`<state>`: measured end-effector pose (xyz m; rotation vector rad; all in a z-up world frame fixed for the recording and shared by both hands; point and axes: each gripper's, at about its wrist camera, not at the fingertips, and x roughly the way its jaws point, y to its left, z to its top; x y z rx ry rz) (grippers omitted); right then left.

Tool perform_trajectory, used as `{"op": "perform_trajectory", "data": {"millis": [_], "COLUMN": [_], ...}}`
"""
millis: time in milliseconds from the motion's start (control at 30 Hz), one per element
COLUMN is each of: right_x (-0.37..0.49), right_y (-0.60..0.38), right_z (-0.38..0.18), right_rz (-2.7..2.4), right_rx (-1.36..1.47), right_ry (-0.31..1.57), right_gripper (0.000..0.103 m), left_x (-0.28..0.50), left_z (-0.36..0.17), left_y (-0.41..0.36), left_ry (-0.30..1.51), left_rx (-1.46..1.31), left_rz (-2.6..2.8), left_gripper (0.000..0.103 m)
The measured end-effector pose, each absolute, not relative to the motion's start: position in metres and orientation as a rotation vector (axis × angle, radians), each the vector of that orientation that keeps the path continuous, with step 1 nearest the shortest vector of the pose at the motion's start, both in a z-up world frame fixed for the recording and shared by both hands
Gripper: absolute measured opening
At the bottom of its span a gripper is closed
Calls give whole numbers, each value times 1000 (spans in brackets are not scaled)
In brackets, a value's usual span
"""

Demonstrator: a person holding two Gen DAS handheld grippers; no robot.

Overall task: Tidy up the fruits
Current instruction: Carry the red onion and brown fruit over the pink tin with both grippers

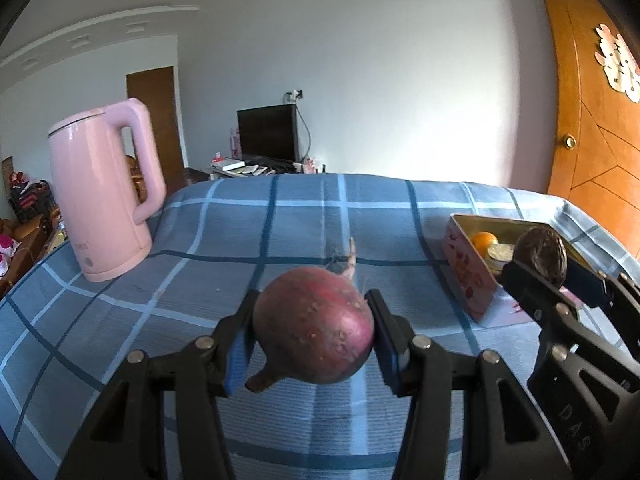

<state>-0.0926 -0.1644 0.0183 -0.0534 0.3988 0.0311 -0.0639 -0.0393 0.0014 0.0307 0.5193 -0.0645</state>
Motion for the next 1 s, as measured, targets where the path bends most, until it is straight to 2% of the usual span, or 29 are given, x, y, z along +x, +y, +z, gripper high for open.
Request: {"op": "perform_trajectory", "data": {"millis": [1000], "right_x": [-108], "right_y": [-251], "right_z": [21], "right_rz": [-94], "right_rx": [-78], "right_ry": [388], "right_gripper": [42], "left_x": [-65], "left_z": [3], "left_y": [-115], "left_ry": [519], "left_rx": [70], "left_rz": [-194], "left_gripper": [54]}}
